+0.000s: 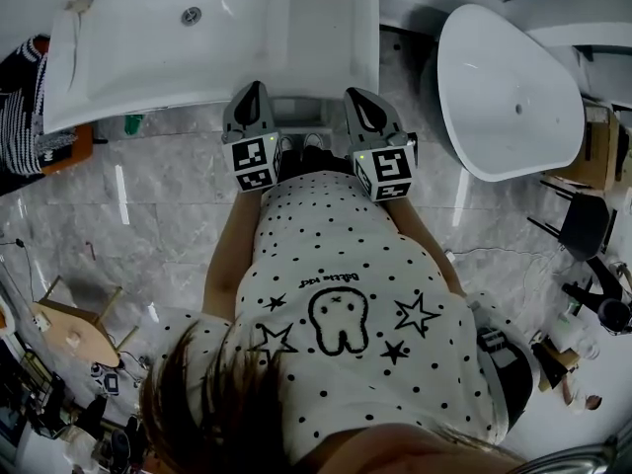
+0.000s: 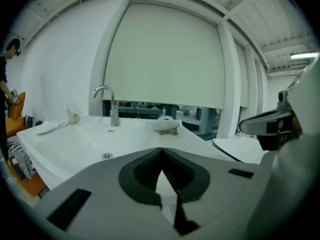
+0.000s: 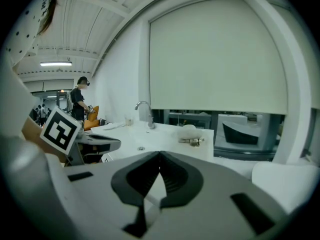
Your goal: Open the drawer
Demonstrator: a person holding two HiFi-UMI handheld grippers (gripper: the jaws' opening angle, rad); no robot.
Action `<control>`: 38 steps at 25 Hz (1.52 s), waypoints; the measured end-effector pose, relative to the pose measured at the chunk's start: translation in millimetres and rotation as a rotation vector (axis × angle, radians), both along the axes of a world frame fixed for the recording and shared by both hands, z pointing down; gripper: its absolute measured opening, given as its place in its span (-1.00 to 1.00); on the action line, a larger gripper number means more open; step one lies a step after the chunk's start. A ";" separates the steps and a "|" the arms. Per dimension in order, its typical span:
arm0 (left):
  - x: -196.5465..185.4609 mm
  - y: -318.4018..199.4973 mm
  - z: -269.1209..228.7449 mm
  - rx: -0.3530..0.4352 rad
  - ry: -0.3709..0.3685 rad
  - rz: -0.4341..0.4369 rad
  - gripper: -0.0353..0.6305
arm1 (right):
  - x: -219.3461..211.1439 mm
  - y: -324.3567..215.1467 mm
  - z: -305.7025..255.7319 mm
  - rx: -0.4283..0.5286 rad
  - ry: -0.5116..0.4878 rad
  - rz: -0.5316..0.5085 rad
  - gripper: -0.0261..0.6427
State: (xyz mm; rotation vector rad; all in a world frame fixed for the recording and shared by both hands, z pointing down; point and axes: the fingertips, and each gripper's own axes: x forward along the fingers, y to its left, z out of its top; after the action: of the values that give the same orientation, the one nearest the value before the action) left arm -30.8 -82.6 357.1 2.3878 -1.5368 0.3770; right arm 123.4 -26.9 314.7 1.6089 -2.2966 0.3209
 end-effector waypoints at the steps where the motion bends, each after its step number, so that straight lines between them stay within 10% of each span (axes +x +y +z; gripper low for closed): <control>1: -0.2 -0.6 -6.2 0.017 0.002 0.003 -0.88 | -0.3 -0.9 -0.1 0.000 0.001 0.001 -0.88; 15: 2.2 4.1 -70.8 0.155 0.037 0.051 -0.88 | 5.9 -6.5 -4.4 0.015 0.006 0.031 -0.88; 38: -1.5 26.1 -68.9 0.125 0.045 0.084 -0.88 | 1.1 -5.1 -5.1 0.028 0.019 -0.006 -0.88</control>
State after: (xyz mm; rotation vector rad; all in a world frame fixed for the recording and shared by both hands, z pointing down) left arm -32.3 -56.6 288.1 2.5445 -1.4846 0.2488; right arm 124.5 -32.0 309.6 1.6106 -2.3013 0.2725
